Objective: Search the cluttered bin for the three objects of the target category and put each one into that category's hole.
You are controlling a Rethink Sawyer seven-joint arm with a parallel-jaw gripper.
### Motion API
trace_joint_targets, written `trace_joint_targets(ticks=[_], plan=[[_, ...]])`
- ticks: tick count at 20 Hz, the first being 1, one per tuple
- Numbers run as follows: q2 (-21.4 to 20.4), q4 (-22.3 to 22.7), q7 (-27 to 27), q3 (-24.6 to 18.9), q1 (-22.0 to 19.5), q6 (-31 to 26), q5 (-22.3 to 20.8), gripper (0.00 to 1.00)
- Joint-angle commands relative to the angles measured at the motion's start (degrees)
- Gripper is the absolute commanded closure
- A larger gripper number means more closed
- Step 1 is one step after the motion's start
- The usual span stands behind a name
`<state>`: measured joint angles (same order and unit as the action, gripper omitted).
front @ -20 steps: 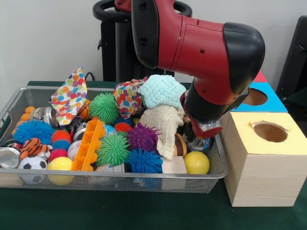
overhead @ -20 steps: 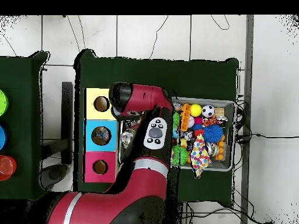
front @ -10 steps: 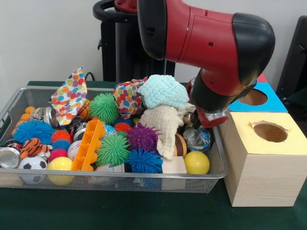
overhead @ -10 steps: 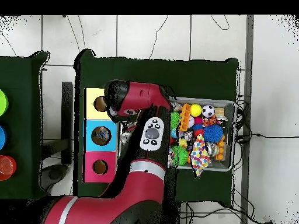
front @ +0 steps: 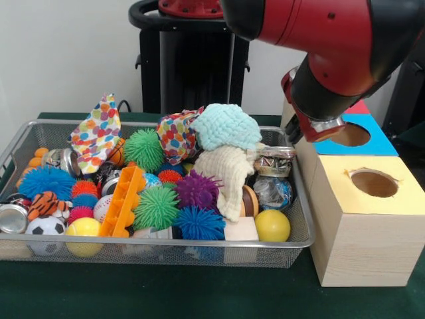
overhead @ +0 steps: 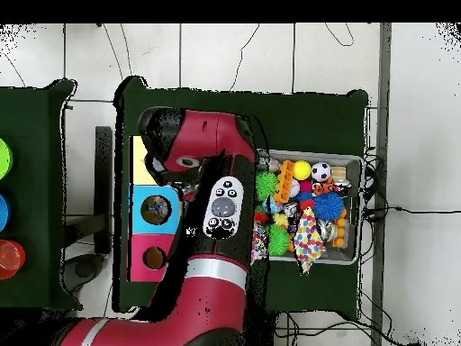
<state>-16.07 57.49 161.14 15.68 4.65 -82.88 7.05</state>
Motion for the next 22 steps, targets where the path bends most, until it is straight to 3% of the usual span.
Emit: trace_joint_targets(ticks=[1, 2, 3, 12, 22], plan=[[0.4, 0.5, 4.6, -2.2, -1.5, 5.8, -0.8, 1.0], [0.3, 0.9, 4.1, -2.4, -1.6, 6.8, -0.9, 1.0], [0.2, 1.2, 3.9, -2.5, -1.7, 7.9, -1.0, 0.0], [-0.6, 3.7, 3.6, -2.6, -1.4, 13.2, -1.1, 0.0], [2.7, 5.6, 6.7, -3.0, -1.3, 21.1, -0.1, 0.0]])
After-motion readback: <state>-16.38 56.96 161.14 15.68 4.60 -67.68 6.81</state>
